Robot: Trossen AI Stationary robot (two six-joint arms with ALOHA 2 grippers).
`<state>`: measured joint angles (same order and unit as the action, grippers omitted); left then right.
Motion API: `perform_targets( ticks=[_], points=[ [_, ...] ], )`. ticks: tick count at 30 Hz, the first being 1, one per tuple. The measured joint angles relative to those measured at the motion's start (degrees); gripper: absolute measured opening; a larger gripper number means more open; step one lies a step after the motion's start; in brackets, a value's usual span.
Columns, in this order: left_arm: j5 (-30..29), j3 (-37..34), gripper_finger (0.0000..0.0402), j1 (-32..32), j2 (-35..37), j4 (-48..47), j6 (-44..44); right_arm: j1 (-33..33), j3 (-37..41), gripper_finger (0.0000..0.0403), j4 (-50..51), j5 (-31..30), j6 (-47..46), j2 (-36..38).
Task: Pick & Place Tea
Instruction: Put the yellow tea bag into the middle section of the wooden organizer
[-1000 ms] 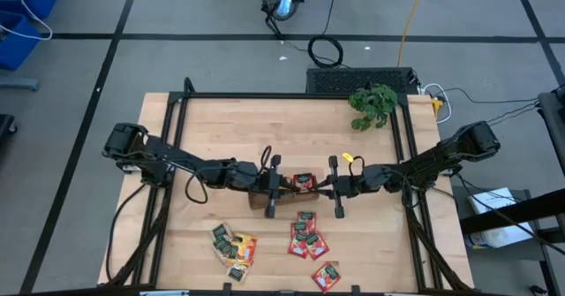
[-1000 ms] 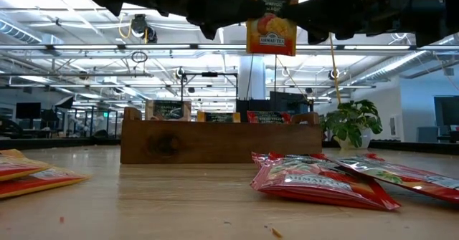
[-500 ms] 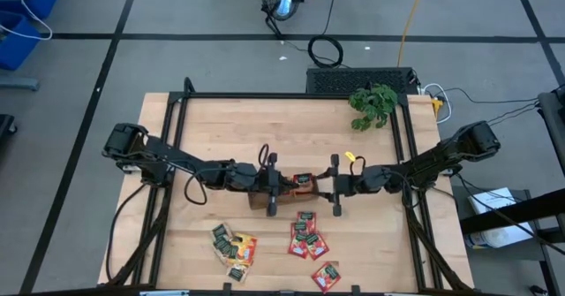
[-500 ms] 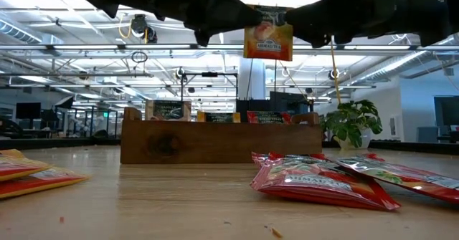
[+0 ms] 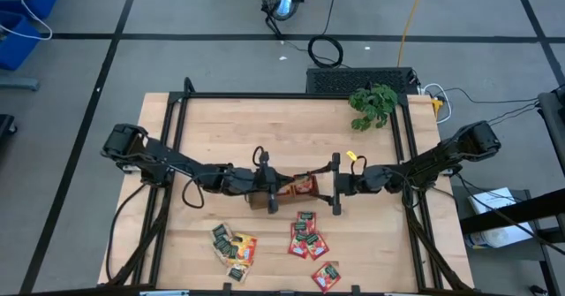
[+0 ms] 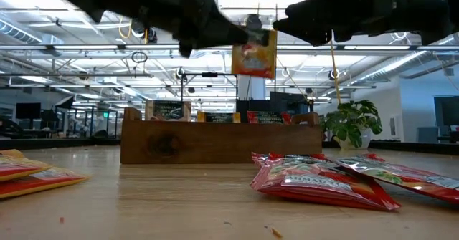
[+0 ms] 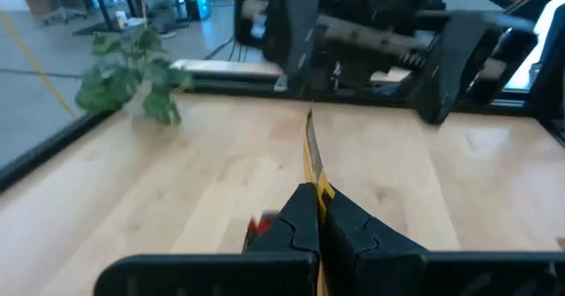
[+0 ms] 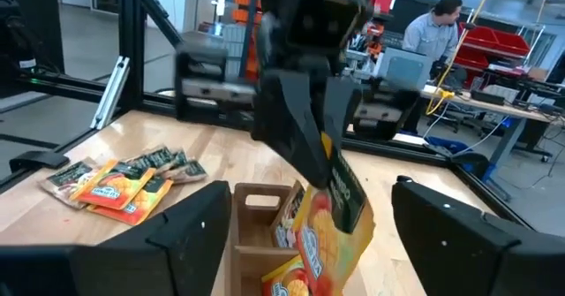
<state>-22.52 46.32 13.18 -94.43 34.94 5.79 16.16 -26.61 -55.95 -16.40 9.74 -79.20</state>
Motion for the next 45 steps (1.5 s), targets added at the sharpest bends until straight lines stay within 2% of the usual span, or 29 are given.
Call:
perform_targets(
  ticks=[8, 11, 15, 23, 29, 33, 45],
  points=[
    [-0.1, -15.2, 0.0, 0.3, 3.5, 19.1, 4.9, 0.8, 0.0, 0.0282, -1.2, 0.0, 0.6, 0.0],
    [-0.9, -16.9, 0.0, 0.9, 3.9, 19.6, 6.6, 0.8, 0.0, 0.0282, -1.5, 0.0, 0.6, 0.0],
    [-1.6, -17.4, 0.0, 2.7, 2.7, 19.0, 7.0, 0.7, 0.0, 0.0282, -1.7, 0.0, 1.0, 0.0],
    [-9.1, -17.8, 0.0, 5.5, -0.4, 18.3, 8.4, 0.7, 0.0, 0.0281, -2.1, 0.0, 1.0, 0.0],
    [-9.0, -17.7, 0.0, 5.6, -7.5, 26.3, 8.1, 0.7, 0.0, 0.0281, -2.0, 0.0, 1.0, 0.0],
    [-8.6, -17.7, 0.0, 5.2, -9.8, 28.3, 8.1, 0.7, 0.0, 0.0281, -2.1, 0.0, 1.0, 0.0],
    [-7.6, -17.6, 0.0, 5.2, -10.6, 32.6, 5.2, 0.7, 0.0, 0.0281, -2.1, 0.0, 1.0, 0.0]
  ],
)
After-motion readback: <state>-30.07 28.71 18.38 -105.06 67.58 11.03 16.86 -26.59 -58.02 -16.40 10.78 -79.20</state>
